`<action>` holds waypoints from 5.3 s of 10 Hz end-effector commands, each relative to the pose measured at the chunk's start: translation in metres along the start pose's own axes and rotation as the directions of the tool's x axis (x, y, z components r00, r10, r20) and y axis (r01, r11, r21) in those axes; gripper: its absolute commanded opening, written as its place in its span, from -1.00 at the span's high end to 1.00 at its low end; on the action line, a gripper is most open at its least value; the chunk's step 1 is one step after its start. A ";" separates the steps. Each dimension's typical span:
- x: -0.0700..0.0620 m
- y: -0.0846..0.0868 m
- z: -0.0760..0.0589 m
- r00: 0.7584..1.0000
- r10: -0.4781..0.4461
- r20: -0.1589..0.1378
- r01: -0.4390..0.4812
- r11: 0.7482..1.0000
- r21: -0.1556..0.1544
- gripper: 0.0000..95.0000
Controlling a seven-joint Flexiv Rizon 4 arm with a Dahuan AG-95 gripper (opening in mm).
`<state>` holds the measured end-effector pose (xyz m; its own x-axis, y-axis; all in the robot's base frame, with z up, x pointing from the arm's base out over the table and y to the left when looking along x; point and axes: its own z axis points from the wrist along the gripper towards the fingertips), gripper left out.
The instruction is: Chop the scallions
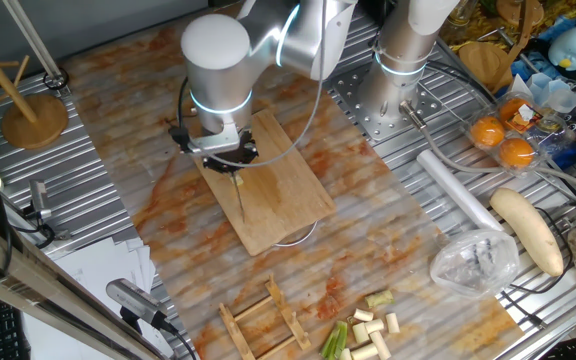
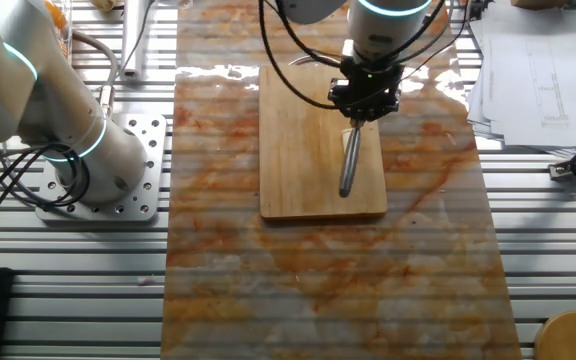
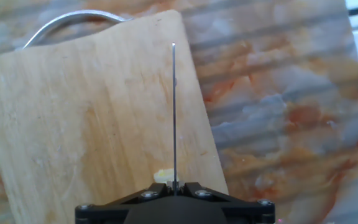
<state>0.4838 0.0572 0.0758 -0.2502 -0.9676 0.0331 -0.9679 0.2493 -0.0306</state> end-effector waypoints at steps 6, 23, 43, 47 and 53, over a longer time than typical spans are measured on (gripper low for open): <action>0.005 0.003 0.001 0.901 -0.432 -0.046 0.434 0.900 0.045 1.00; 0.025 -0.001 0.014 0.942 -0.334 -0.007 0.335 0.942 0.024 1.00; 0.028 -0.003 0.040 0.948 -0.319 -0.011 0.319 0.947 0.041 1.00; 0.031 -0.005 0.049 0.942 -0.335 -0.013 0.335 0.941 0.038 1.00; 0.026 0.002 0.022 0.956 -0.293 -0.014 0.293 0.956 -0.007 1.00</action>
<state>0.4762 0.0333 0.0537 0.0412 -0.9977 0.0532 -0.9991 -0.0416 -0.0074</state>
